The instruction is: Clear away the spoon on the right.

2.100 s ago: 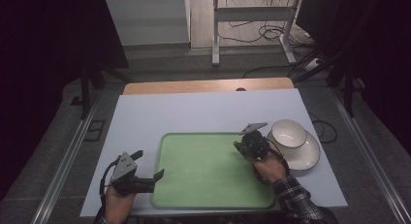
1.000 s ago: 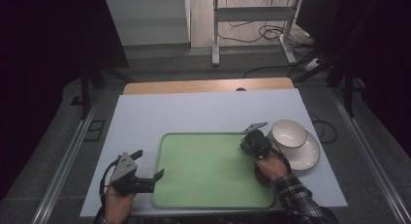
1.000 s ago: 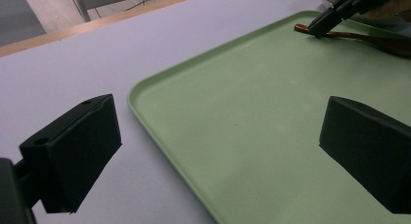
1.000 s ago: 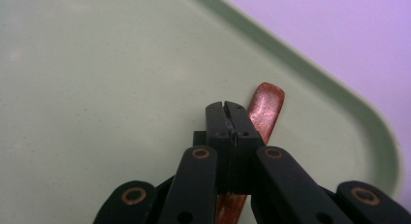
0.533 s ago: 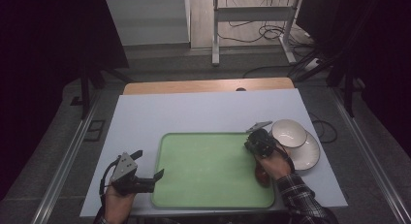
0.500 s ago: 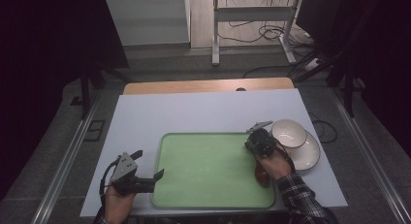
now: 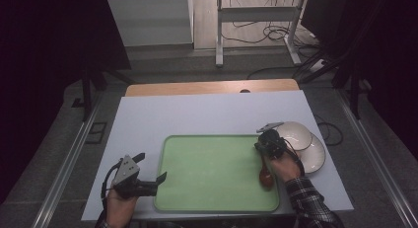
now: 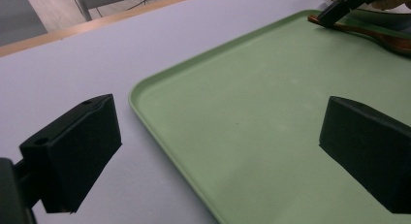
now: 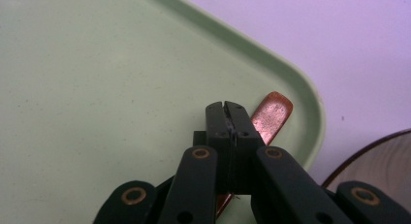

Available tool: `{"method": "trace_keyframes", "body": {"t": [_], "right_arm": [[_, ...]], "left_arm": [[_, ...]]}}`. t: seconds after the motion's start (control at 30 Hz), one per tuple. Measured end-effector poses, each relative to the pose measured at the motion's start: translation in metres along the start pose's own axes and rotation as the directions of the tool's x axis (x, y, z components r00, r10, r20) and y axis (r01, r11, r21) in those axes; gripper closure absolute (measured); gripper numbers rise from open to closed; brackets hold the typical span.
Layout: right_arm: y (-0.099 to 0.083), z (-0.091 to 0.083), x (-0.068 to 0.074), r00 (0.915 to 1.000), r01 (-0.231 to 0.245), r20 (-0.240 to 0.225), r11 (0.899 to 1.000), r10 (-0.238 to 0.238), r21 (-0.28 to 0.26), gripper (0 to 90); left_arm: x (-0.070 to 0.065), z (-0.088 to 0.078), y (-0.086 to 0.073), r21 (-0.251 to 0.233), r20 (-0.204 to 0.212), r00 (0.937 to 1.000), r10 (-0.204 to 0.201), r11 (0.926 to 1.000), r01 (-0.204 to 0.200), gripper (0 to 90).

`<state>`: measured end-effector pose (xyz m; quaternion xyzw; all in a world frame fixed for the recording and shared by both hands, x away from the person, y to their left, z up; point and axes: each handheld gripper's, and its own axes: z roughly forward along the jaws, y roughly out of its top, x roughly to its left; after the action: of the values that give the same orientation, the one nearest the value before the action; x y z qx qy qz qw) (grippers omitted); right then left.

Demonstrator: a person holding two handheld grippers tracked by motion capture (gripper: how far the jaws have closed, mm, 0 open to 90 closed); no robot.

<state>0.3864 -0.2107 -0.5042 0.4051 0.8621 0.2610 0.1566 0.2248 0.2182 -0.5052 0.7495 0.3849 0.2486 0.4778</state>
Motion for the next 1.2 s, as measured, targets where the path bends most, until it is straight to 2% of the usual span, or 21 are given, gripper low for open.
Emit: {"method": "trace_keyframes", "body": {"t": [0.23,0.7,0.9,1.2], "right_arm": [[-0.001,0.000,-0.001,1.0000,-0.002,0.001,1.000,0.002,-0.002,89.7],[0.002,-0.006,0.005,0.9993,0.032,-0.018,0.999,-0.033,-0.037,79.4],[0.003,-0.010,0.007,0.9988,0.044,-0.019,0.997,-0.045,-0.058,71.9],[0.005,-0.017,0.007,0.9988,0.036,-0.029,0.995,-0.039,-0.091,54.5]], "left_arm": [[0.000,0.000,0.000,-0.001,-0.001,1.0000,0.001,1.0000,-0.001,1.1],[0.000,0.000,0.000,-0.002,0.000,1.0000,-0.005,1.0000,0.005,1.2],[0.000,0.000,0.000,-0.002,0.001,1.0000,-0.006,1.0000,0.006,1.1],[0.000,0.000,0.000,-0.001,0.002,1.0000,-0.006,1.0000,0.006,1.2]]}}
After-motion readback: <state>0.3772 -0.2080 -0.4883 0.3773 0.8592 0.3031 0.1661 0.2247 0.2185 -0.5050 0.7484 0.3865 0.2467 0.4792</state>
